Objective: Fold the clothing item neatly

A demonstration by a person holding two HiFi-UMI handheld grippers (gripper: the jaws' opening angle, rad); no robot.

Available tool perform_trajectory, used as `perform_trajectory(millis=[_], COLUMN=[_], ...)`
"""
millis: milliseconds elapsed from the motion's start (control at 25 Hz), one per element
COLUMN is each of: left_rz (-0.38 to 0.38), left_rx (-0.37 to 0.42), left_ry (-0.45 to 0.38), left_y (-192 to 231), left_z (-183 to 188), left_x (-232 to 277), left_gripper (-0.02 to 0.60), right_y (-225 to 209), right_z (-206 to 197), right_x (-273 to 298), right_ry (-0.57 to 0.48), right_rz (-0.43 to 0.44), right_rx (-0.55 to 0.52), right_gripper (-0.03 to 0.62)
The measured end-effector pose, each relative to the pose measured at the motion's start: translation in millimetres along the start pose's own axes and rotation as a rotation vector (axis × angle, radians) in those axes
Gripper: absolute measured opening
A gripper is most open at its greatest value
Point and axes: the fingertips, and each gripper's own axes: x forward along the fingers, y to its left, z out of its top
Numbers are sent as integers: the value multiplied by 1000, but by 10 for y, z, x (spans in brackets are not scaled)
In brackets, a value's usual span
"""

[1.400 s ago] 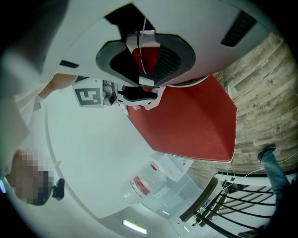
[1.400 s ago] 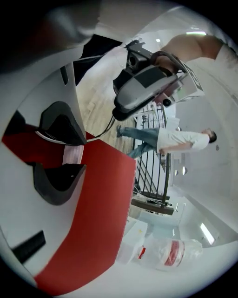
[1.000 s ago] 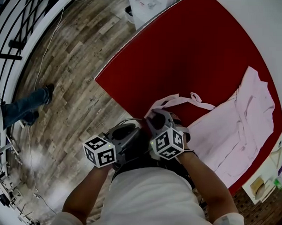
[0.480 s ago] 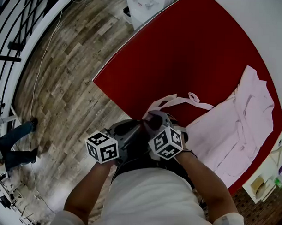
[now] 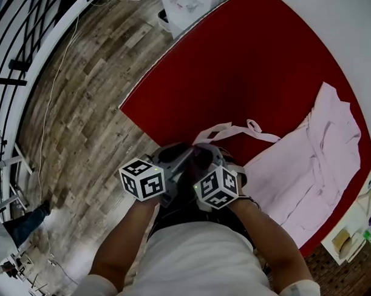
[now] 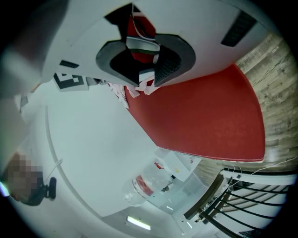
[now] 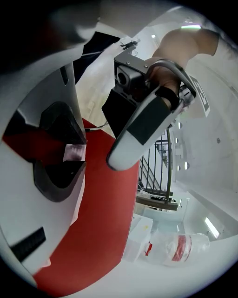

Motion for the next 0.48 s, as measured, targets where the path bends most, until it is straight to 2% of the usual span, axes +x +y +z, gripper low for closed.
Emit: perform_trajectory(millis=[40, 80, 120, 280, 480], left_rz=[-2, -3, -3, -9, -13], left_rx=[2, 4, 7, 38, 180], left_ry=[-5, -11, -16, -23, 2], left_y=[2, 7, 12, -4, -111], left_z=[37, 75, 113, 237, 288], left_x=[22, 39, 52, 75, 159], left_gripper=[91, 91, 91, 91, 91], right_y=[4, 7, 9, -71, -283], right_z=[4, 8, 11, 58, 98], right_x=[4, 9, 11, -96, -394], right_ry=[0, 1, 2, -26, -86], right_rz=[0, -4, -9, -49, -123], right_rx=[-12, -28, -43, -3, 89], right_gripper=[110, 54, 38, 32, 32])
